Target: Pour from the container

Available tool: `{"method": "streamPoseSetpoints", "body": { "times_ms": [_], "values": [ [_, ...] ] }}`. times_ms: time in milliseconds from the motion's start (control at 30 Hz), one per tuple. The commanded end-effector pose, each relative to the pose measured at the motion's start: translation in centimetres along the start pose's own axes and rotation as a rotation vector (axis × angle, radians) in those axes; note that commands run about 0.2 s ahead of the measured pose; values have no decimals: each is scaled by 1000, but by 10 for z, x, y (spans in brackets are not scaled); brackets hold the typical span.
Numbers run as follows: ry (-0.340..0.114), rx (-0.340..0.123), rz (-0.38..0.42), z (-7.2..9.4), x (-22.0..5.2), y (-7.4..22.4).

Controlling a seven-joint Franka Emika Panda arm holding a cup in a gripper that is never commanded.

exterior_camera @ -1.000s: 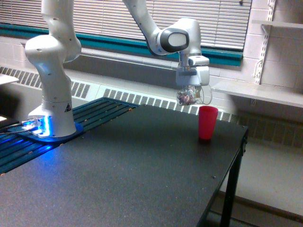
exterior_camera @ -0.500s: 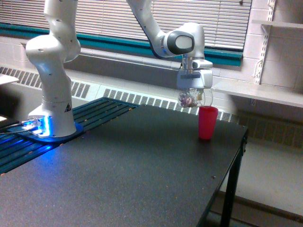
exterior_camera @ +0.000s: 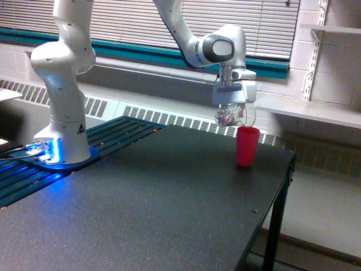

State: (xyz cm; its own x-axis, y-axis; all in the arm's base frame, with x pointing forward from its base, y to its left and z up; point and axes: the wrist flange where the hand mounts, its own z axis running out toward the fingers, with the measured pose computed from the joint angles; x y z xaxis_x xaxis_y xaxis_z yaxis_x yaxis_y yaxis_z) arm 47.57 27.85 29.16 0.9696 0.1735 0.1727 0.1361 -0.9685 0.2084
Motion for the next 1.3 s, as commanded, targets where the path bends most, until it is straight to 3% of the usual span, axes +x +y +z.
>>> {"method": "streamPoseSetpoints", "body": {
  "times_ms": [33, 667, 1300],
  "values": [
    [7, -30, -1, -6, 4, 8],
    [-7, -94, -82, -7, 12, -4],
    [-24, -120, -102, -1, 15, -3]
  ]
}}
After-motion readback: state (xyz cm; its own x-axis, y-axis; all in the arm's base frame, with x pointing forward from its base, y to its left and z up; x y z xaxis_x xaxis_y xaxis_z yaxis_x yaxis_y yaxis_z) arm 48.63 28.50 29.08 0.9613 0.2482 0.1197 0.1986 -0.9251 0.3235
